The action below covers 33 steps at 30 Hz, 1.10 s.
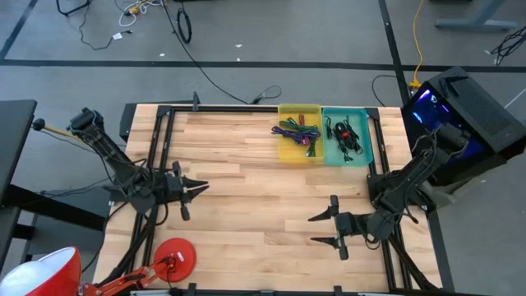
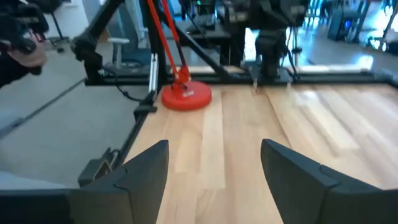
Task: Pick & Place USB Port
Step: Return to Home Position
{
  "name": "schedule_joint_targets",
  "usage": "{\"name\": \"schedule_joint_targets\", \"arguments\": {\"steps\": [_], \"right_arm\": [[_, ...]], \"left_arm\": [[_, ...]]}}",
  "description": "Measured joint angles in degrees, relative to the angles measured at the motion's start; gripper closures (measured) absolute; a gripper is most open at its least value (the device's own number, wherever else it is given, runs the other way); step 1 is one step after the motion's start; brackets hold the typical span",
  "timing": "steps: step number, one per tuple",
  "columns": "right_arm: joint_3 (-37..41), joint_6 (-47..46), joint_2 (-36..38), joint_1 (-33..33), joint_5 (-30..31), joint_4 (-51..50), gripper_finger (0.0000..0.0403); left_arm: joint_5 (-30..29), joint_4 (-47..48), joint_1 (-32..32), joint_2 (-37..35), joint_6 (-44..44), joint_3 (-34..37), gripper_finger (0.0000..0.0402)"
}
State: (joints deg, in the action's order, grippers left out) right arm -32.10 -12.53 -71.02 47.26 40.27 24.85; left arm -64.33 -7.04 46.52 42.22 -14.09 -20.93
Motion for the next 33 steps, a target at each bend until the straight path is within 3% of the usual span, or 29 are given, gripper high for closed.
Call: {"name": "schedule_joint_targets", "arguments": {"steps": [6, 11, 20, 27, 33], "right_arm": [[0.00, 4.23, 0.55, -0.55, -1.28, 3.31, 0.0146], [2.67, 2.41, -0.18, -2.49, -8.24, 5.71, 0.0146], [20.64, 1.26, 0.46, -4.74, -5.92, 33.66, 0.0146], [31.33, -0.54, 1.19, -4.82, -0.98, 48.20, 0.0146], [31.23, 2.60, 1.46, -4.87, 5.41, 50.39, 0.0146]], "left_arm": [[-0.92, 4.13, -0.39, 0.00, -0.94, 0.03, 0.0346], [-0.17, 8.04, -0.39, 0.00, -5.12, 0.04, 0.0346], [0.30, 18.09, 0.30, 0.02, -20.02, 0.04, 0.0346], [-0.26, 18.09, 0.14, 0.11, -13.21, 0.04, 0.0346], [2.84, 18.36, -0.13, 0.15, -6.24, 0.04, 0.0346]]}}
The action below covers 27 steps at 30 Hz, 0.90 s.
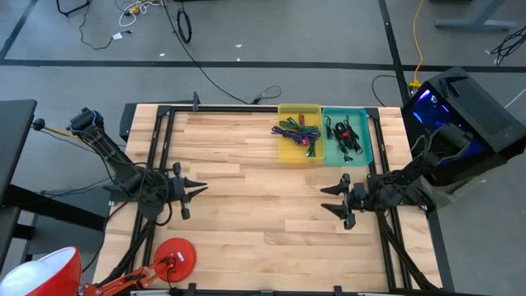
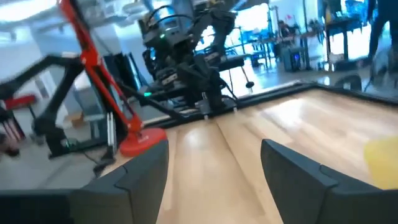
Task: Pick & Place USB Port
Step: Return to Home Position
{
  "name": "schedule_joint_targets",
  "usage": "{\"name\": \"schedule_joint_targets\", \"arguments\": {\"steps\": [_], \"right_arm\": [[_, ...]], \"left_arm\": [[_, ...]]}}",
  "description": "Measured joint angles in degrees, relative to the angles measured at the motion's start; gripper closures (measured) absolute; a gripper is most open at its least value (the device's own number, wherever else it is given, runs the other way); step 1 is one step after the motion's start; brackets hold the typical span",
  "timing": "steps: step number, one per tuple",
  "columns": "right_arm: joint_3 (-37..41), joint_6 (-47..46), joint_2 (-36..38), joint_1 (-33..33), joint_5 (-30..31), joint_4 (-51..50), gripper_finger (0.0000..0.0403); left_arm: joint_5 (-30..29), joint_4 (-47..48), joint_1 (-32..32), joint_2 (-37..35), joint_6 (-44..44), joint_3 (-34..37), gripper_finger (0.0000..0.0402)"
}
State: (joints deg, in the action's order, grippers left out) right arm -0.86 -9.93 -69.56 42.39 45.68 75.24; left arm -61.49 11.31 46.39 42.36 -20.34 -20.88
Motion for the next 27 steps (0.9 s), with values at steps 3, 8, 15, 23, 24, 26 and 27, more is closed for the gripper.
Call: {"name": "schedule_joint_targets", "arguments": {"steps": [3, 8, 15, 23, 24, 26, 27], "right_arm": [[0.00, -2.09, 0.35, -0.73, -0.77, -0.80, 0.0146], [0.02, -3.21, 0.29, -1.33, -8.60, -5.68, 0.0146], [0.02, -4.58, 0.29, -1.33, -9.27, -8.10, 0.0146], [0.02, -3.04, 0.29, -1.33, -9.10, -8.05, 0.0146], [0.02, -3.10, 0.29, -1.33, -9.12, -7.96, 0.0146], [0.02, -3.07, 0.29, -1.33, -9.28, -7.52, 0.0146], [0.02, -3.02, 0.29, -1.33, -9.50, -7.50, 0.0146]], "left_arm": [[-1.17, 0.87, -0.53, -0.02, 0.25, 0.00, 0.0346], [-2.86, 5.26, -1.46, -0.01, -1.27, 0.00, 0.0346], [-2.27, 11.30, -1.49, -1.17, -8.72, 0.00, 0.0346], [-3.10, 12.65, 1.94, -4.16, -9.71, 0.00, 0.0346], [-3.49, 12.56, 2.56, -4.47, -9.85, 0.08, 0.0346], [-4.39, 12.35, 3.92, -5.45, -10.86, 1.20, 0.0346], [-4.92, 12.26, 4.60, -5.84, -11.95, 2.15, 0.0346]]}}
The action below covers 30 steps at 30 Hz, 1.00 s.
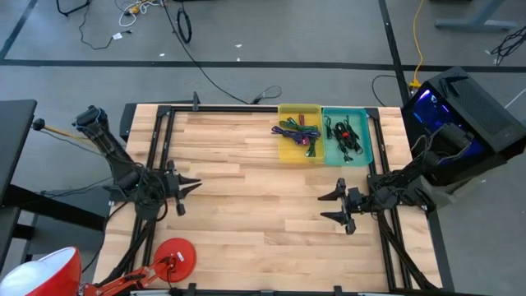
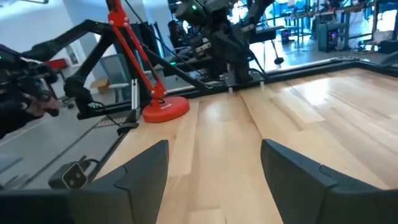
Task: Pick & Place USB Port
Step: Return to Home Position
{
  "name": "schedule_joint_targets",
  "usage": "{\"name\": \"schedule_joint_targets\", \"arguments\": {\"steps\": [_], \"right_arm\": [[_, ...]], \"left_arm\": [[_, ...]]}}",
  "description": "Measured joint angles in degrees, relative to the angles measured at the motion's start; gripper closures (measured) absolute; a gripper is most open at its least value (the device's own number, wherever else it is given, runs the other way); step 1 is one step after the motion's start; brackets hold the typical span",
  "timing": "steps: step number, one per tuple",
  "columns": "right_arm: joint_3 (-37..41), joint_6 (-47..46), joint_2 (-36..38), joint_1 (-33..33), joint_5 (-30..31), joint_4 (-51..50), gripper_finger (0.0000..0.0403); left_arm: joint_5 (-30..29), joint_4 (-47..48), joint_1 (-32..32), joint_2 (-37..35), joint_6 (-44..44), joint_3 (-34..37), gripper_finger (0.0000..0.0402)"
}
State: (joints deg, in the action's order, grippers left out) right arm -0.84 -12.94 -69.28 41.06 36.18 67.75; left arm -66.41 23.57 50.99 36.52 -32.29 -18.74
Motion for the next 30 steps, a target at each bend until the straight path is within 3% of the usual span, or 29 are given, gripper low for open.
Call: {"name": "schedule_joint_targets", "arguments": {"steps": [7, 11, 14, 19, 22, 25, 30], "right_arm": [[0.00, 0.10, 0.00, -0.78, -4.93, 1.05, 0.0146], [0.00, 0.99, 0.00, -3.93, -14.63, 2.29, 0.0146], [-0.02, 1.55, 0.00, -6.76, -19.89, 3.17, 0.0146], [-0.02, 1.50, 0.00, -11.57, -22.56, 2.60, 0.0146], [-0.02, 2.47, -0.02, -16.38, -32.12, 2.58, 0.0146], [-0.02, 3.35, -0.02, -21.78, -40.52, 3.56, 0.0146], [-0.02, 1.92, -0.02, -30.45, -42.25, 3.63, 0.0146]], "left_arm": [[-2.14, -12.41, 4.23, -1.83, -3.03, 10.75, 0.0346], [-3.46, -23.31, 5.58, -1.76, -3.12, 17.34, 0.0346], [-5.12, -25.19, 5.81, -1.54, -2.61, 18.20, 0.0346], [-6.90, -34.50, 5.58, -1.45, 11.74, 18.20, 0.0346], [-6.84, -39.15, 3.69, -1.55, 19.35, 18.22, 0.0346], [-1.38, -42.75, -0.08, -2.14, 23.71, 18.22, 0.0346], [11.50, -48.14, -10.27, -2.15, 29.09, 18.24, 0.0346]]}}
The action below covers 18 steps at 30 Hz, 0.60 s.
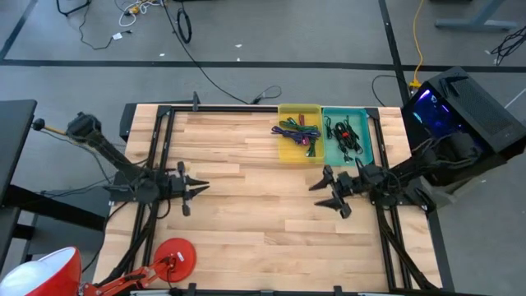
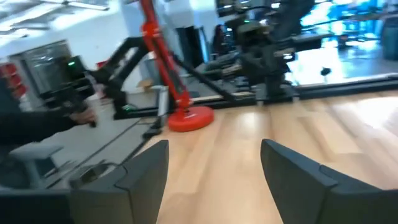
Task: Pick & Place USB Port
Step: Return to Home Position
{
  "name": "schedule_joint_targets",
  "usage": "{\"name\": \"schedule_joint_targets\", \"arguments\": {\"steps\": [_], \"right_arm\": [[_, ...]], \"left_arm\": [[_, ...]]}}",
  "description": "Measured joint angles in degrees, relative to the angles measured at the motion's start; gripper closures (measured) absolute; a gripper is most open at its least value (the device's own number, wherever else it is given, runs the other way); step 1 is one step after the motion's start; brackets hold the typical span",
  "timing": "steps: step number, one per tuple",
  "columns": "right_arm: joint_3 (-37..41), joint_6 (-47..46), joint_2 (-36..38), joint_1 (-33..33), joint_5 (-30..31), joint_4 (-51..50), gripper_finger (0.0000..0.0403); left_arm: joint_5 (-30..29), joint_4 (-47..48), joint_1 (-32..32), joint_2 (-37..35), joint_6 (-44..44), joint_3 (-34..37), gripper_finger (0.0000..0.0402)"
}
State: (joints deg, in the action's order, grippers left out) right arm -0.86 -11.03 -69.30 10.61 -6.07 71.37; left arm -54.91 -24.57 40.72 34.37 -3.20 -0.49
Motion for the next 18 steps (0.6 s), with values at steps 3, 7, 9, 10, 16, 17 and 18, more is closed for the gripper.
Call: {"name": "schedule_joint_targets", "arguments": {"steps": [3, 7, 9, 10, 16, 17, 18], "right_arm": [[0.00, -0.81, 0.00, -5.55, -6.53, 0.54, 0.0146], [0.00, -2.10, 0.02, -13.34, -15.81, 2.96, 0.0146], [0.00, -3.70, 0.02, -16.65, -16.69, 3.24, 0.0146], [0.00, -4.68, 0.02, -17.90, -16.58, 3.03, 0.0146], [0.00, -9.55, 0.00, -19.45, -5.05, 1.57, 0.0146], [0.00, -9.52, 0.01, -19.45, -2.67, 1.43, 0.0146], [0.00, -9.49, 0.00, -19.45, -0.72, 1.44, 0.0146]], "left_arm": [[10.85, -2.64, -7.66, -0.02, 1.74, 0.00, 0.0346], [23.56, -6.21, -18.55, 0.09, 2.39, 0.02, 0.0346], [28.20, -6.38, -22.93, 0.09, 1.93, 0.02, 0.0346], [29.23, -6.26, -24.59, 0.09, 0.55, 0.02, 0.0346], [29.66, -5.25, -28.47, 0.10, -10.50, 0.02, 0.0346], [29.64, -5.20, -28.65, 0.11, -11.90, 0.04, 0.0346], [29.58, -5.15, -28.71, 0.11, -13.06, 0.03, 0.0346]]}}
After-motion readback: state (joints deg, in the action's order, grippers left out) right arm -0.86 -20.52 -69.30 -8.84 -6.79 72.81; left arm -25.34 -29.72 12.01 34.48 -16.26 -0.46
